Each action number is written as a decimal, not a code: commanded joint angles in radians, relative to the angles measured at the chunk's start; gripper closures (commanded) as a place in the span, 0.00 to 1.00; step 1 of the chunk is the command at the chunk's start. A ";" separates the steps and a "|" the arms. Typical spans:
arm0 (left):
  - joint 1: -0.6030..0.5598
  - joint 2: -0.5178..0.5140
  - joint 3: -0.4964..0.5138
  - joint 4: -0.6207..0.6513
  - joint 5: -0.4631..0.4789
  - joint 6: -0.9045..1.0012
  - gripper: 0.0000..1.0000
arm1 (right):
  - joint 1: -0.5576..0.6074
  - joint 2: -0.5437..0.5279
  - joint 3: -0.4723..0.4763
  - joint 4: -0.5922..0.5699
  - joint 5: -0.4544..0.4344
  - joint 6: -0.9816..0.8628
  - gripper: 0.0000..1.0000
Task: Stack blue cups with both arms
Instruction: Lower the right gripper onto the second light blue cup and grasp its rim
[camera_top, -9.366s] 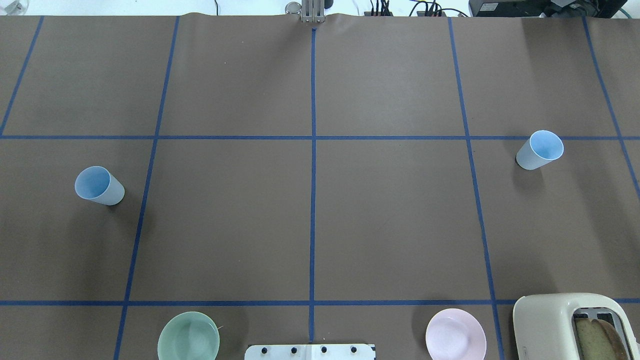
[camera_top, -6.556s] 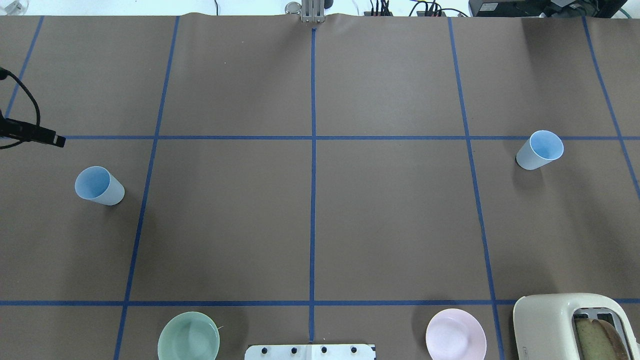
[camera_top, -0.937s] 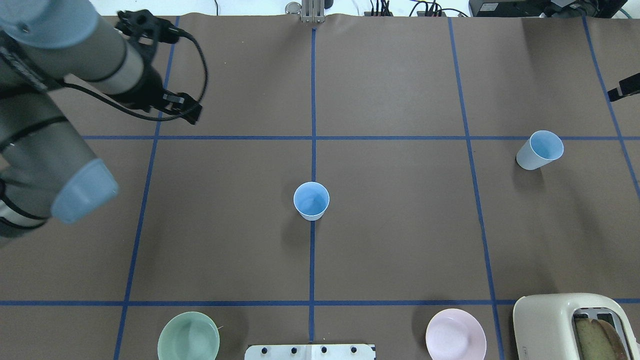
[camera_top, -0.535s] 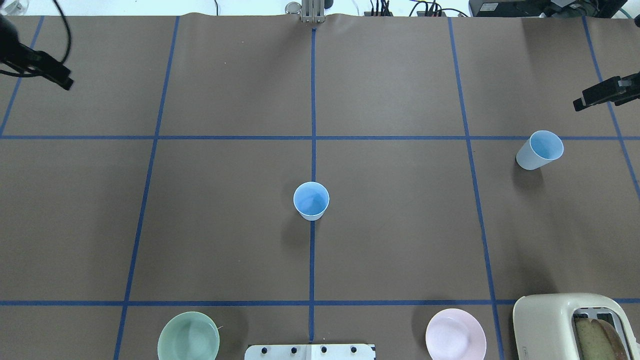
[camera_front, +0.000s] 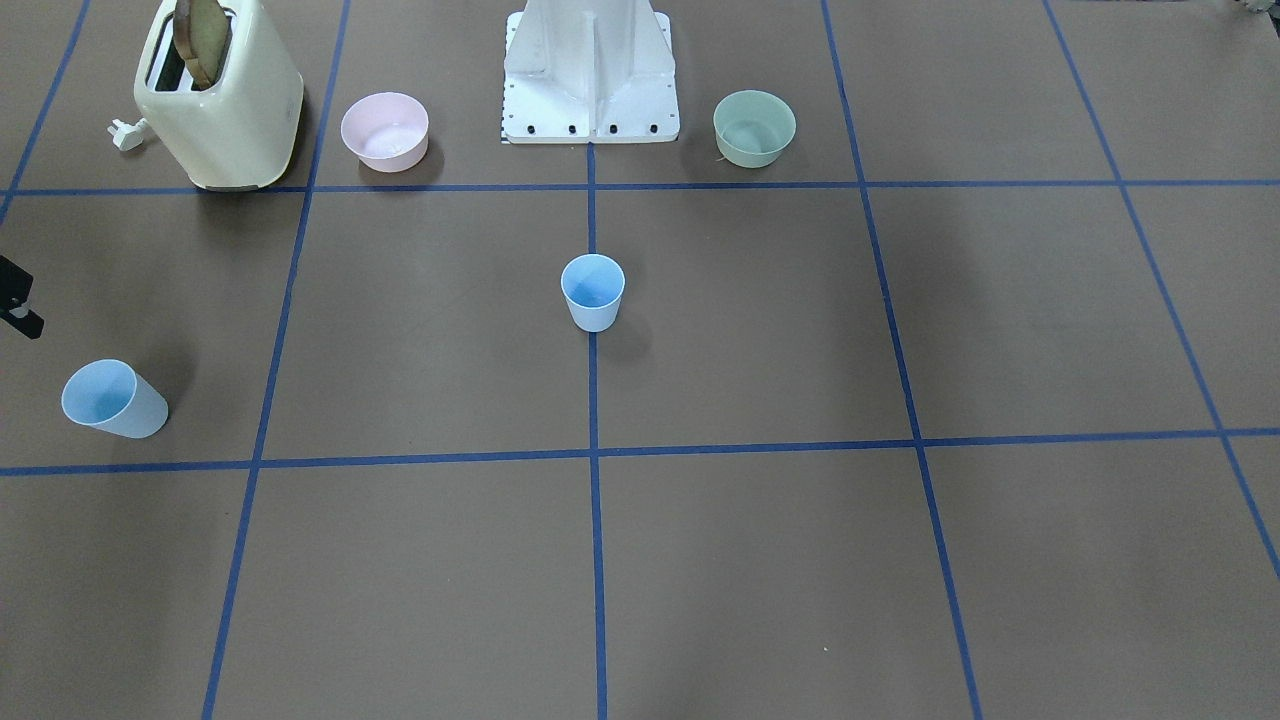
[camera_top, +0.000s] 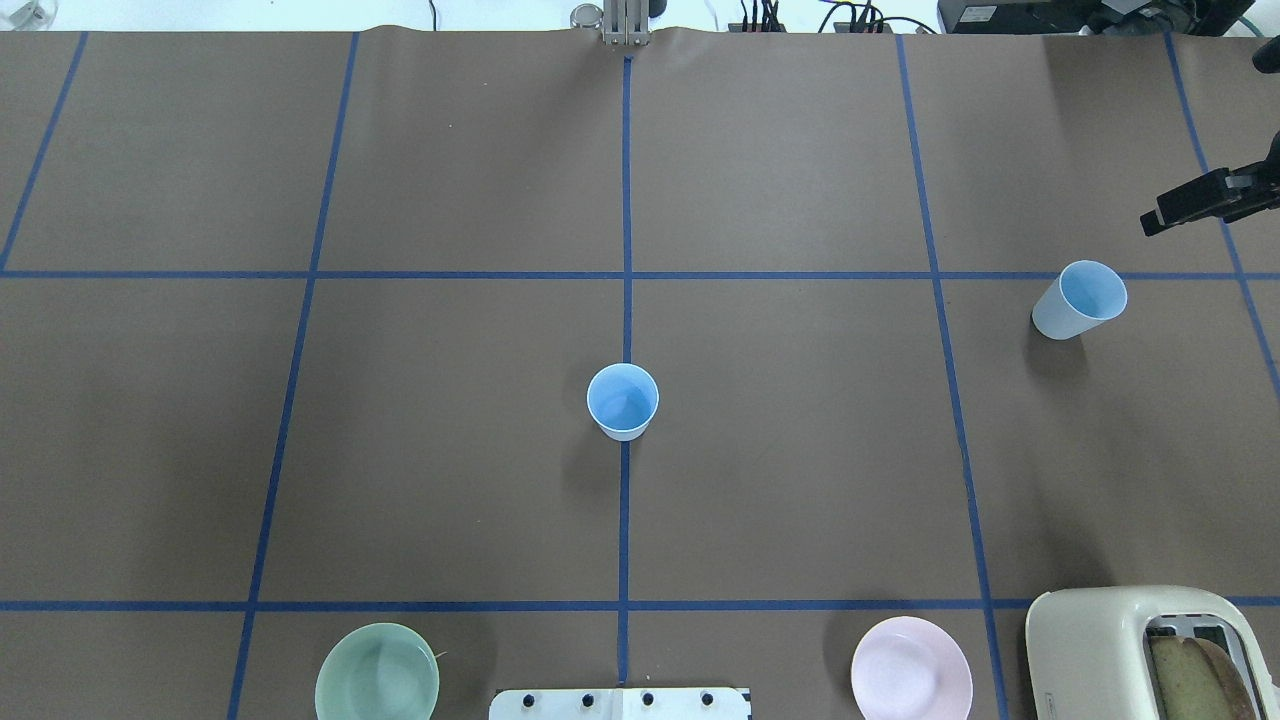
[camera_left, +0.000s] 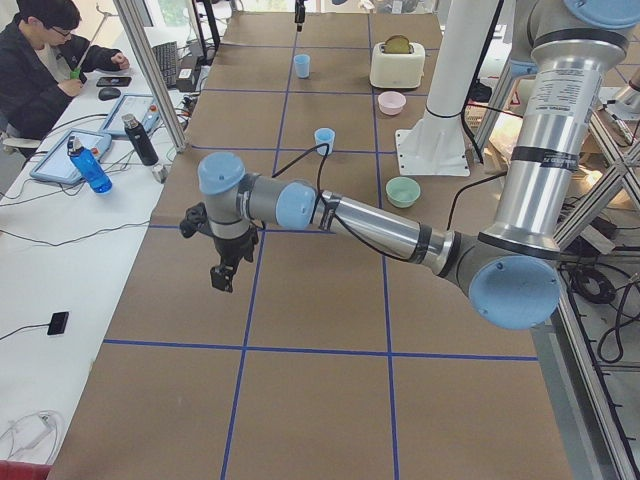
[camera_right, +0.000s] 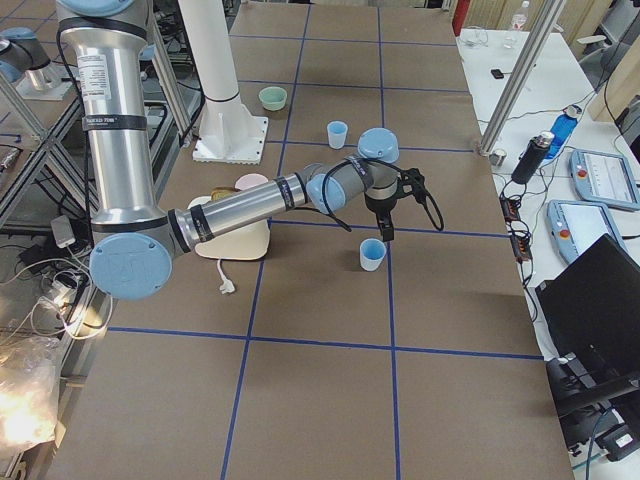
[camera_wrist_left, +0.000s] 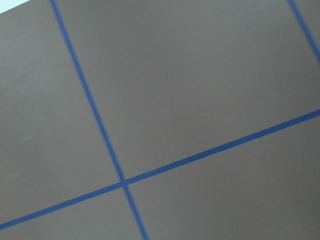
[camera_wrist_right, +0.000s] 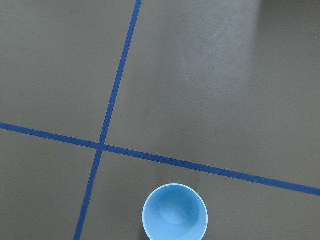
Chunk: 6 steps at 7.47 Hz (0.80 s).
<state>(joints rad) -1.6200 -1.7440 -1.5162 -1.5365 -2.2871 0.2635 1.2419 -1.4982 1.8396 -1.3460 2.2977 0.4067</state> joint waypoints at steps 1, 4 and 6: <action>-0.084 0.064 0.094 -0.099 -0.041 0.013 0.01 | -0.012 0.001 -0.078 0.002 0.002 -0.095 0.00; -0.087 0.112 0.087 -0.180 -0.043 0.010 0.01 | -0.099 0.057 -0.216 0.097 -0.060 -0.088 0.03; -0.086 0.112 0.094 -0.188 -0.043 0.011 0.01 | -0.111 0.090 -0.293 0.131 -0.060 -0.092 0.17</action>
<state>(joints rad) -1.7066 -1.6342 -1.4253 -1.7134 -2.3300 0.2746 1.1390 -1.4246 1.5904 -1.2381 2.2406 0.3165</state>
